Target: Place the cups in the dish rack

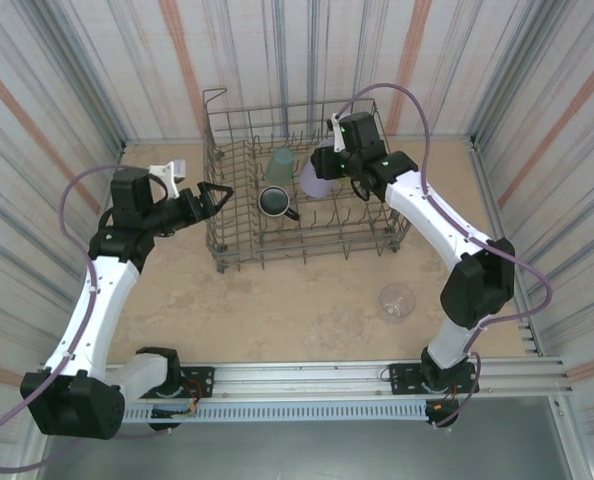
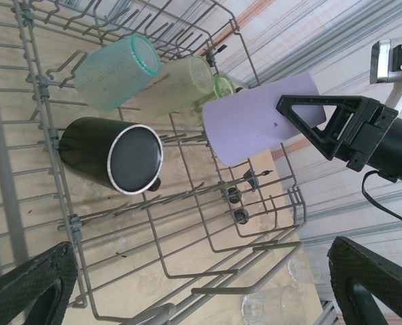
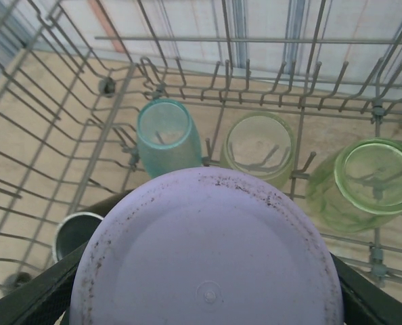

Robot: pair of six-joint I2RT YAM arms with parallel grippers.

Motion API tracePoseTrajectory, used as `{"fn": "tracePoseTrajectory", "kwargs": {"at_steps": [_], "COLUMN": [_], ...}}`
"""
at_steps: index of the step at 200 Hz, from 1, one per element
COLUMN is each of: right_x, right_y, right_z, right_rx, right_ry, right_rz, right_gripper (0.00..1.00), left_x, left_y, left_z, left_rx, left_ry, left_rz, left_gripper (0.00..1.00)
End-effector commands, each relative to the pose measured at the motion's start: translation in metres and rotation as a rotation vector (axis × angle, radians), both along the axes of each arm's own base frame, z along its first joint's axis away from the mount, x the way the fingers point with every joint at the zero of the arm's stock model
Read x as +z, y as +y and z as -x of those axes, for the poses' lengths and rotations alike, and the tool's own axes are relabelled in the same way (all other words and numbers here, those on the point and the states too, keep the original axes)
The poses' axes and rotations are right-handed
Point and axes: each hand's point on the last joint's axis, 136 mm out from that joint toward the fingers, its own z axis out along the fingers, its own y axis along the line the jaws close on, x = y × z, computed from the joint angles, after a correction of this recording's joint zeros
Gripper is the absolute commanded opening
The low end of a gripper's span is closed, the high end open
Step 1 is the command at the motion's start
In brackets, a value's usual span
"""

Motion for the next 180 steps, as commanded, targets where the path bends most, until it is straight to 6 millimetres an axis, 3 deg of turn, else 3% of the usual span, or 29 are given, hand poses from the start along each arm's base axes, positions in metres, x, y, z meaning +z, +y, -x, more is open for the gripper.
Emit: {"fn": "tracePoseTrajectory", "kwargs": {"at_steps": [1, 65, 180], "right_x": [-0.005, -0.035, -0.068], "right_y": [-0.007, -0.003, 0.013], "right_z": [-0.009, -0.021, -0.029], "right_rx": [-0.011, -0.008, 0.007], "right_ry": [-0.03, -0.024, -0.029], "right_rz": [0.128, 0.199, 0.19], "right_gripper": [0.44, 0.43, 0.42], "left_x": [-0.007, -0.013, -0.016], "left_y": [0.007, 0.016, 0.027], "left_z": [0.006, 0.008, 0.01], "left_rx": [0.01, 0.041, 0.069], "left_ry": [0.008, 0.024, 0.047], "left_rz": [-0.031, -0.027, 0.029], "left_gripper": [0.99, 0.99, 0.99]}}
